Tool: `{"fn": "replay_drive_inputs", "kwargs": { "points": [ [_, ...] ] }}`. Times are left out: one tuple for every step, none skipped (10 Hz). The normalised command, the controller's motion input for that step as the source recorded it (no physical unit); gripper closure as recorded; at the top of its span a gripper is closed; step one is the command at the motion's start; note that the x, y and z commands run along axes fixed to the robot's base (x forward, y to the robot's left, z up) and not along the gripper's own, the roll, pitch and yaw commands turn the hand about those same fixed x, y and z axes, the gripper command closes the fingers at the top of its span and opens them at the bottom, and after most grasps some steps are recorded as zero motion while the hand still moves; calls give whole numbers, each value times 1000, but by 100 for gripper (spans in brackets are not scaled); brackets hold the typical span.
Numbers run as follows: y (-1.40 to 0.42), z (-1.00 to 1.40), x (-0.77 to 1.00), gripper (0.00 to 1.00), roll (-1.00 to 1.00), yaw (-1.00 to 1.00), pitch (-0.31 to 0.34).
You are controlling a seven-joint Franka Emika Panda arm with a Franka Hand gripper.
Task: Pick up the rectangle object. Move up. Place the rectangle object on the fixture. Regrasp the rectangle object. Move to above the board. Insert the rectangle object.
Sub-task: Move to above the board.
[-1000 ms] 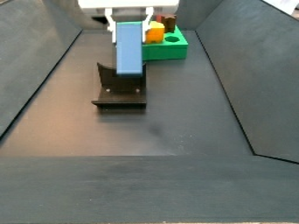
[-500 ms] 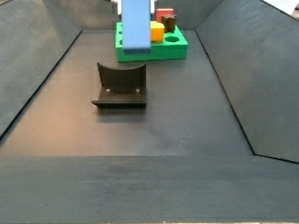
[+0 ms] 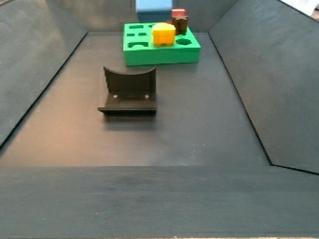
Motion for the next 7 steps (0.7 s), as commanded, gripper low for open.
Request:
{"fn": "replay_drive_inputs", "kwargs": {
  "points": [
    [25, 827, -88, 100, -63, 30, 32],
    [17, 711, -71, 100, -65, 26, 35],
    [4, 483, -38, 100, -65, 18, 47],
    [-1, 311, -18, 100, -62, 14, 66],
    [-1000, 38, -168, 100, -1000, -32, 43],
    [-1000, 13, -164, 100, -1000, -32, 45],
    [-1000, 26, -171, 100, -1000, -27, 39]
  ]
}}
